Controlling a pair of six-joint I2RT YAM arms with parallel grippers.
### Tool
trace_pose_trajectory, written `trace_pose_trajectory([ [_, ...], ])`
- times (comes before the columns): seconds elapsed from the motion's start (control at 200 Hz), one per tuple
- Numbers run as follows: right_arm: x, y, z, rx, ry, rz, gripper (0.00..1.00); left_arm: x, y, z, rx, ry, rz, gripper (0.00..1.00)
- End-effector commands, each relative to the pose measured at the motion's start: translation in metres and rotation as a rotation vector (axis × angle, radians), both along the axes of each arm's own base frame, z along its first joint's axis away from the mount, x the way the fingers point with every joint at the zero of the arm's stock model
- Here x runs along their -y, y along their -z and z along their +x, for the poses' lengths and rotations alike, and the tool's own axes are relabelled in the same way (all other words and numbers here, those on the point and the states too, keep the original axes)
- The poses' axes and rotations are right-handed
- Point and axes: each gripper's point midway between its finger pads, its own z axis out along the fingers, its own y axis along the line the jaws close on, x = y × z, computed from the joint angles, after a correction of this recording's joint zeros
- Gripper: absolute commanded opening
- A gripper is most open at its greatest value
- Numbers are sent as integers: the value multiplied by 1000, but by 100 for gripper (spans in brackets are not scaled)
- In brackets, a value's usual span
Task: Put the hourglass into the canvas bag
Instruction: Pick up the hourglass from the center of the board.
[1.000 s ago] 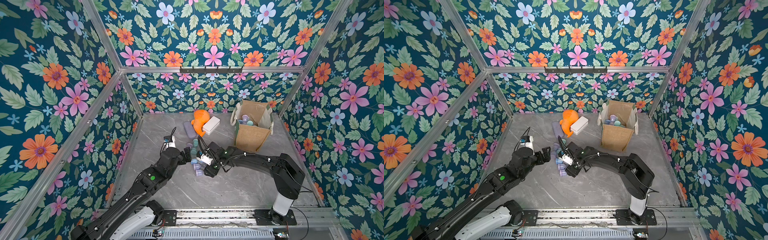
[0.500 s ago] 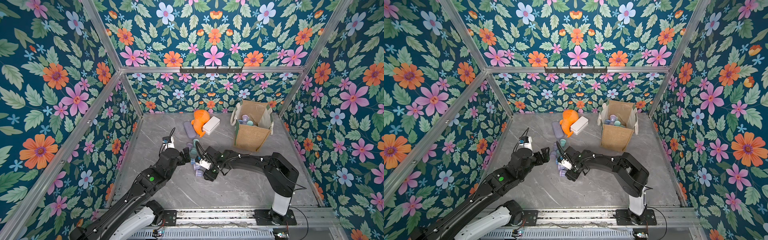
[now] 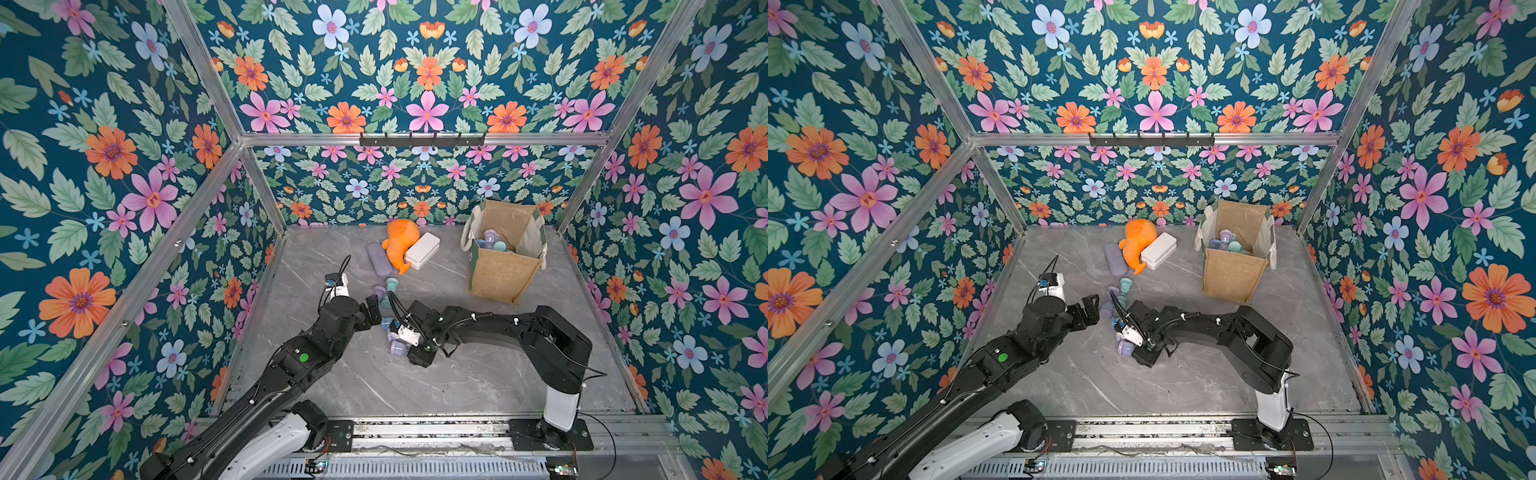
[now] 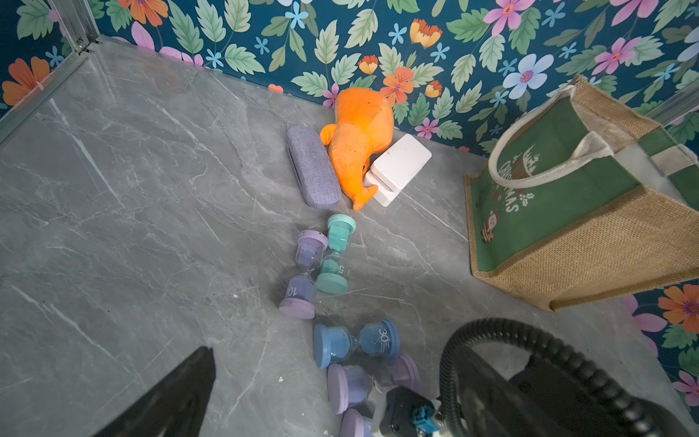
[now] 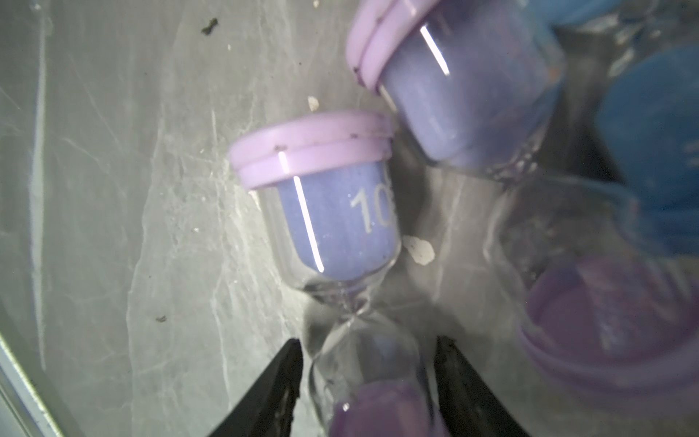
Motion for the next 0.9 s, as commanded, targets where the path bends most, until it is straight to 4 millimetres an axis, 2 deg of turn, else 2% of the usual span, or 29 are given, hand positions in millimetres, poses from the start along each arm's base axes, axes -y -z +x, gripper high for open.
trace_pose_trajectory([
  [0.0, 10, 5, -5, -3, 6, -39, 55, -2, -1, 1, 9, -13, 5, 100],
  [0.32, 17, 4, -10, 3, 15, -52, 50, -3, -2, 0, 10, -11, 3, 100],
  [0.545, 14, 0, -8, 12, 27, -27, 46, -2, -2, 0, 11, -8, 2, 100],
  [0.895, 8, -16, -5, 37, 47, 30, 40, -3, -5, -1, 18, -10, -5, 100],
])
